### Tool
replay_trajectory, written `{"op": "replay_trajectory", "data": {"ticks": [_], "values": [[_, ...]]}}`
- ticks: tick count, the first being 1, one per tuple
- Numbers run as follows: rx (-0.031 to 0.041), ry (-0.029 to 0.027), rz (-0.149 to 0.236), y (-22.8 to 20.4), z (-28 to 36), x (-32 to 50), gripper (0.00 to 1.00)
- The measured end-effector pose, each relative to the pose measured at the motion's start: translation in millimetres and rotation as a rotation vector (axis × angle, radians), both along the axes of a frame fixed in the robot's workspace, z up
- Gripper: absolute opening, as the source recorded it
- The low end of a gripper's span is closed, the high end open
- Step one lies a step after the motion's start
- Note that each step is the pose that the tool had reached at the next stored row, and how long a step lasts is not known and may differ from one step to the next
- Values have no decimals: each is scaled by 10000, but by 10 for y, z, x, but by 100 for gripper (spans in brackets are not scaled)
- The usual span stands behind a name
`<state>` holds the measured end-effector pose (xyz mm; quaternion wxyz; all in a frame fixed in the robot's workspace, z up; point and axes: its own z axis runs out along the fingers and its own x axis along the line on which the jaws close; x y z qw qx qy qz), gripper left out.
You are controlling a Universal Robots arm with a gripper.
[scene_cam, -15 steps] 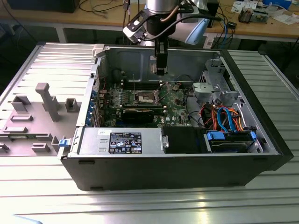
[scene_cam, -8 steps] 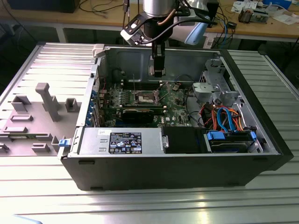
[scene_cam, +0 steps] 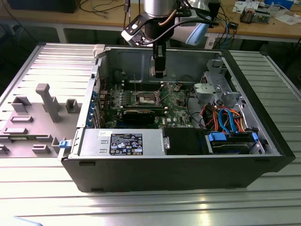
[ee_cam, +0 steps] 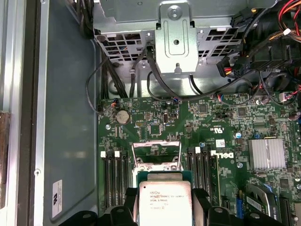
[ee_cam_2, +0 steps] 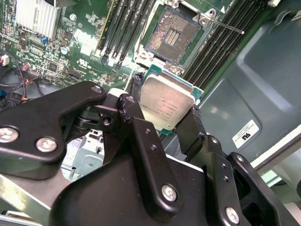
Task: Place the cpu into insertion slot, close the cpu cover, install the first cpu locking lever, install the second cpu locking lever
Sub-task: 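Place the cpu into insertion slot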
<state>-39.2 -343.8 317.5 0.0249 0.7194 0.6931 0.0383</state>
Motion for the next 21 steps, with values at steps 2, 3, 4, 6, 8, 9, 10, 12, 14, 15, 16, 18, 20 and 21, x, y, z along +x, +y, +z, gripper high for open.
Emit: {"op": "replay_trajectory", "data": {"ticks": [2,3,4,6,8,9,10,12,14,15,16,18,20,21], "values": [[-1,0,0,0,-3,0,54],[0,0,0,0,-5,0,54],[0,0,0,0,-6,0,54],[0,0,0,0,-9,0,54],[0,0,0,0,-13,0,54],[0,-1,0,0,-30,0,54],[1,-1,0,0,-42,0,54],[0,0,0,0,-44,0,54],[1,-1,0,0,-49,0,54],[1,-1,0,0,-51,0,54],[1,-1,0,0,-55,0,54],[-1,0,0,0,-59,0,54],[0,0,0,0,-63,0,54],[0,0,0,0,-63,0,54]]}}
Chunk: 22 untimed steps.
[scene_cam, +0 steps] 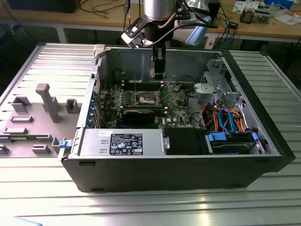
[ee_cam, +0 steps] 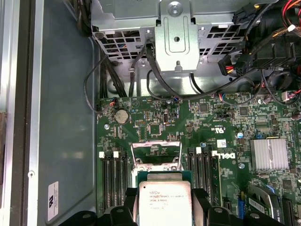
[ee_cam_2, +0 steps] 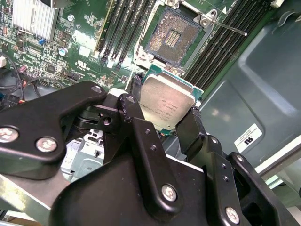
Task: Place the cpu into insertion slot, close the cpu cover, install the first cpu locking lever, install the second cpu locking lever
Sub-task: 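Place the cpu into insertion slot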
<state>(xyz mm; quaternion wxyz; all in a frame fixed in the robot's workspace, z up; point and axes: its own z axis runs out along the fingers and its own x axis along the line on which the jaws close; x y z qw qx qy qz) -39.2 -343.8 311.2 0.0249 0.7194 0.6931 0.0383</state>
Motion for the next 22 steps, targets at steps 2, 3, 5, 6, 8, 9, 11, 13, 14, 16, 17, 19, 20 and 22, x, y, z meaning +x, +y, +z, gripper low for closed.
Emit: {"op": "replay_trajectory", "data": {"ticks": [2,3,5,6,8,9,11,13,14,16,17,19,20,22], "values": [[0,0,0,0,-1,0,54],[1,0,0,0,-1,0,54],[2,0,0,0,-1,0,54],[2,0,0,0,-1,0,54],[3,0,-1,0,-1,0,54],[3,0,0,0,-1,0,54],[4,0,0,0,-1,0,54],[6,-3,-1,-1,-3,-9,54],[5,-8,0,-1,-5,-29,54],[5,-18,0,-2,-9,-58,54],[5,-26,1,-2,-12,-76,54],[4,-41,2,-3,-21,-102,54],[3,-55,1,-3,-28,-107,54],[4,-71,1,-5,-44,-115,54]]}}
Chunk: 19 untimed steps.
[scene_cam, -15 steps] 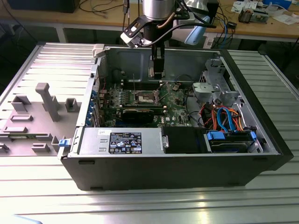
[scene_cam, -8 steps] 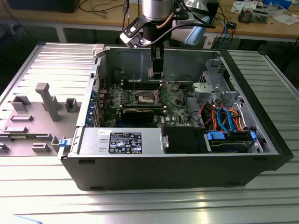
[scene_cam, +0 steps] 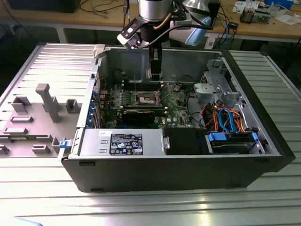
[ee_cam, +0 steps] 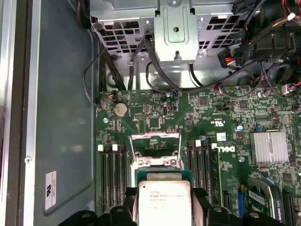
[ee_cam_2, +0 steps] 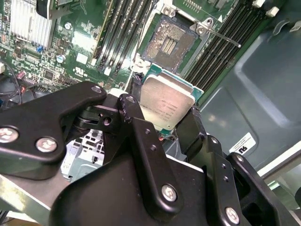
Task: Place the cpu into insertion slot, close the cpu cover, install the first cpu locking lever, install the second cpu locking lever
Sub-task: 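Place the cpu into insertion slot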
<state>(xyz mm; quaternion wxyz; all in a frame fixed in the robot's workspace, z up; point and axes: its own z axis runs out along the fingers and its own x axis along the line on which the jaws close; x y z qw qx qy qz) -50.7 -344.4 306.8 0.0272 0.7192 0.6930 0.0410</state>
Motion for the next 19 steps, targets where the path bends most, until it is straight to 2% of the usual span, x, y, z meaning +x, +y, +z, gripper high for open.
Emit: {"op": "replay_trajectory", "data": {"ticks": [3,12,15,19], "values": [[-1,-3,225,-13,-55,-7,54],[-2,-7,341,-19,-58,-11,54],[6,-9,389,-23,-114,-11,54],[8,-8,403,-23,-127,-11,54]]}}
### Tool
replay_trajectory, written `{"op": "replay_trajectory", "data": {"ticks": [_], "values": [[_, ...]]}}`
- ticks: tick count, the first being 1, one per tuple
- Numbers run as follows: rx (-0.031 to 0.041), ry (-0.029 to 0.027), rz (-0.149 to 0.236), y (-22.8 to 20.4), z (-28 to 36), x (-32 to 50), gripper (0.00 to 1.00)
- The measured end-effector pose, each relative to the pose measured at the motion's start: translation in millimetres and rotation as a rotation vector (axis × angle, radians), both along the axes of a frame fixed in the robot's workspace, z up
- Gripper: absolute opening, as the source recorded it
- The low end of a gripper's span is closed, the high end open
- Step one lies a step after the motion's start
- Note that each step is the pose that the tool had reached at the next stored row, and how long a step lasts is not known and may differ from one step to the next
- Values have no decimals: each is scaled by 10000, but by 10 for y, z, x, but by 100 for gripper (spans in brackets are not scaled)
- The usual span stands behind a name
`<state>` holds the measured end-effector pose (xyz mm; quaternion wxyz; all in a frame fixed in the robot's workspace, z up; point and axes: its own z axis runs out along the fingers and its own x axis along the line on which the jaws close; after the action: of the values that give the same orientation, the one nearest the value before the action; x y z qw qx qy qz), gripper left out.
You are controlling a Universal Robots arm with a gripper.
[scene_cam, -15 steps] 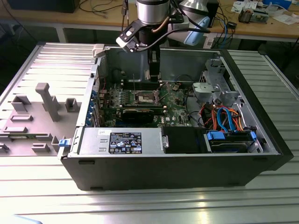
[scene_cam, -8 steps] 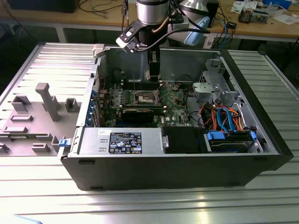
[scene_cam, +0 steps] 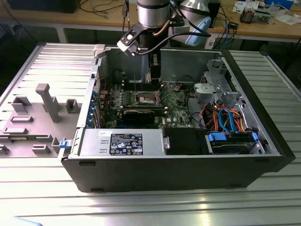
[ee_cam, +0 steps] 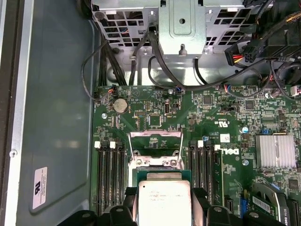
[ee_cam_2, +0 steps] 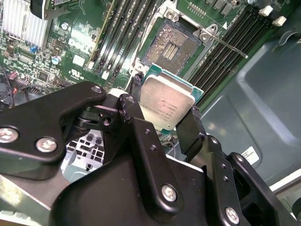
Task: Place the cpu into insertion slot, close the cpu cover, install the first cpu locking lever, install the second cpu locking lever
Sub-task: 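Place the cpu into insertion slot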
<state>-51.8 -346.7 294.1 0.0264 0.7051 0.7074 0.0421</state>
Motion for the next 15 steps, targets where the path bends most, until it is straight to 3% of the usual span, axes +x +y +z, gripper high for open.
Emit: {"op": "replay_trajectory", "data": {"ticks": [8,15], "values": [[3,-3,1,0,-17,0,54],[2,-7,28,-5,-178,-5,54]]}}
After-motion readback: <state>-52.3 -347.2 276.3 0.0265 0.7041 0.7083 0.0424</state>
